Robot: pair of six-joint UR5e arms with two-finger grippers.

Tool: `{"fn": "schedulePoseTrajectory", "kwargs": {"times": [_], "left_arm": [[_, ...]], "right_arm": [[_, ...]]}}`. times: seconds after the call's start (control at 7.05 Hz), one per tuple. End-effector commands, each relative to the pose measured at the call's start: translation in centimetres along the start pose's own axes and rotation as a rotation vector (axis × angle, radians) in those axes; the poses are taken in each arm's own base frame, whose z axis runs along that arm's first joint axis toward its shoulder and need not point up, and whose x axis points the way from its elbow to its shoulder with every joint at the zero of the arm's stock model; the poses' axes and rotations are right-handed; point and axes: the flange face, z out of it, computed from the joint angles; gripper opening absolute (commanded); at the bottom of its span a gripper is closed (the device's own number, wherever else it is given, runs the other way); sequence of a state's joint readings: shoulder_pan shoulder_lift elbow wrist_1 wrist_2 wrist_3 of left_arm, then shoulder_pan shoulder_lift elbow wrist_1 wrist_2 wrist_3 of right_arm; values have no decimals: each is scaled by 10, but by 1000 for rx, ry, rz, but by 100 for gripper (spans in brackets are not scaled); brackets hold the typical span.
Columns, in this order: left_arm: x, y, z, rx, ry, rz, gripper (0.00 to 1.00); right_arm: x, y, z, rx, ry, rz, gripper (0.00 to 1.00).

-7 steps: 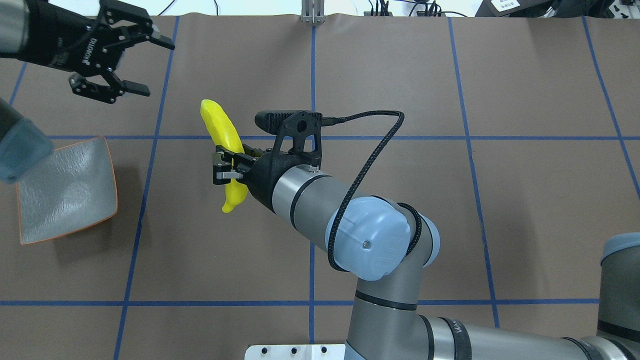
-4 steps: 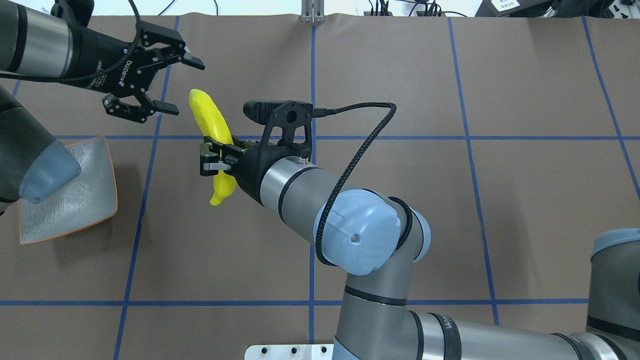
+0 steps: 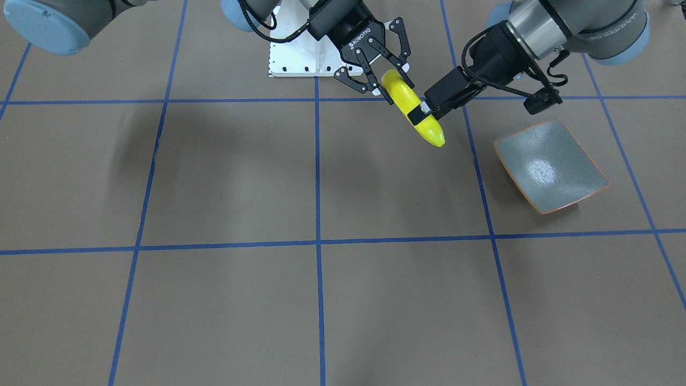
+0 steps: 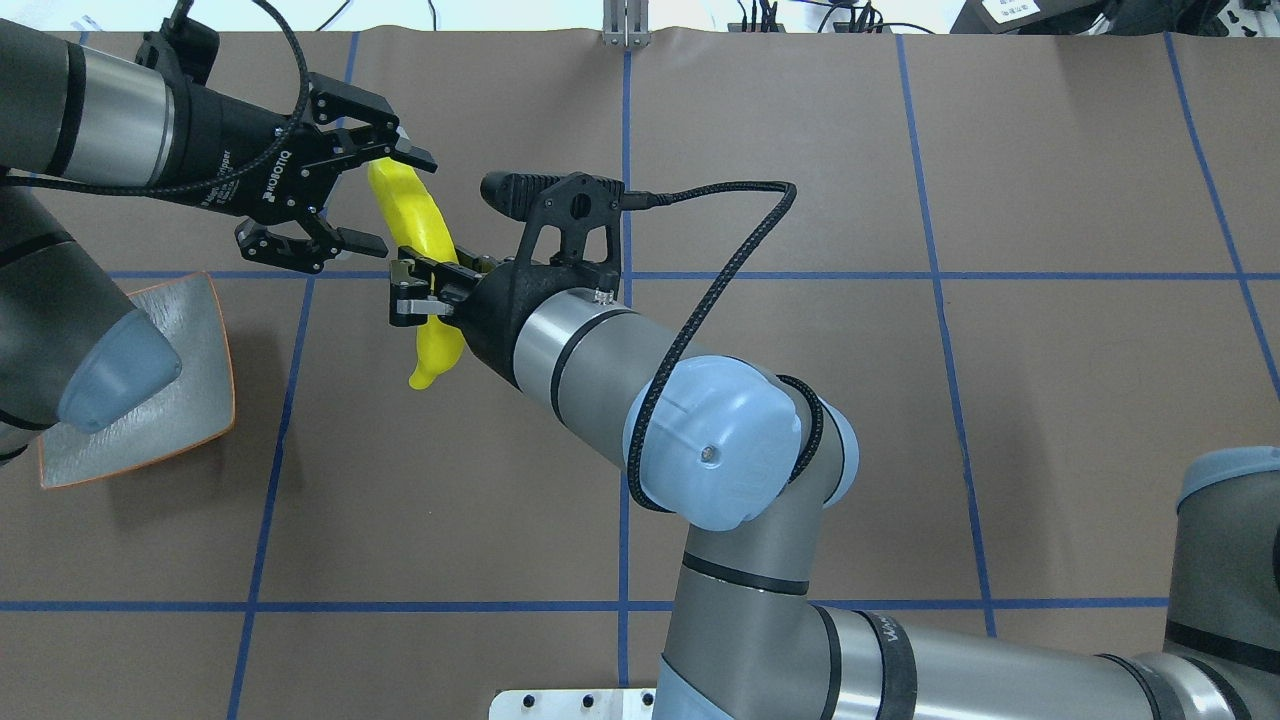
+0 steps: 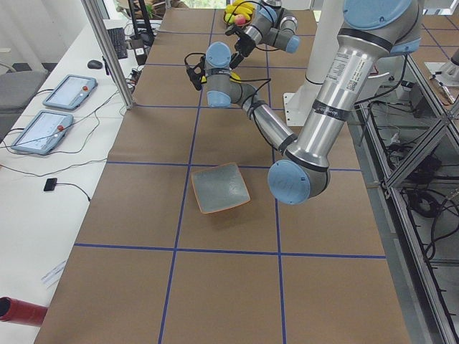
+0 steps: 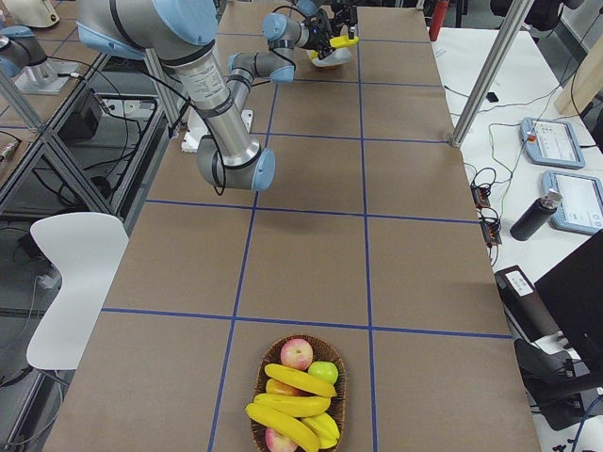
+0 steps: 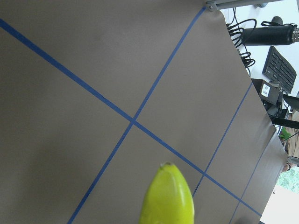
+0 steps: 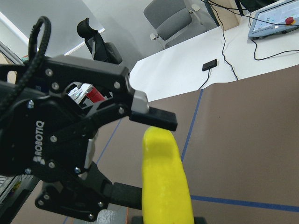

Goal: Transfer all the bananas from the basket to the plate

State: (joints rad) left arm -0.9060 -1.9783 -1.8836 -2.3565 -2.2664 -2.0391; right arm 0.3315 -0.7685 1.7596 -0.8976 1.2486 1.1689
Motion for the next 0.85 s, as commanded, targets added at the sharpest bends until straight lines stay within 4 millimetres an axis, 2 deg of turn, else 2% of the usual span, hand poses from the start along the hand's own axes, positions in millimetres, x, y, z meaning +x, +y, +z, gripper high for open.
{"fn": "schedulePoseTrajectory", "kwargs": {"times": [0.0,0.14,0.28,0.43,0.71], "left_arm": [[1,5,2,-14,13,14,44],[1,4,1,-13,16,16,0],[1,4,1,-13,16,18,0],[1,4,2,-14,13,16,0],[-2,0,4,-10,6,12,0]], "right_arm": [[-1,-3,0,5,-1,1,0],[-1,-3,0,4,-2,1,0],[-2,-4,0,4,-5,3,15],[-1,-4,-1,5,-4,3,96],[-7,-16,-12,4,-43,42,99]]}}
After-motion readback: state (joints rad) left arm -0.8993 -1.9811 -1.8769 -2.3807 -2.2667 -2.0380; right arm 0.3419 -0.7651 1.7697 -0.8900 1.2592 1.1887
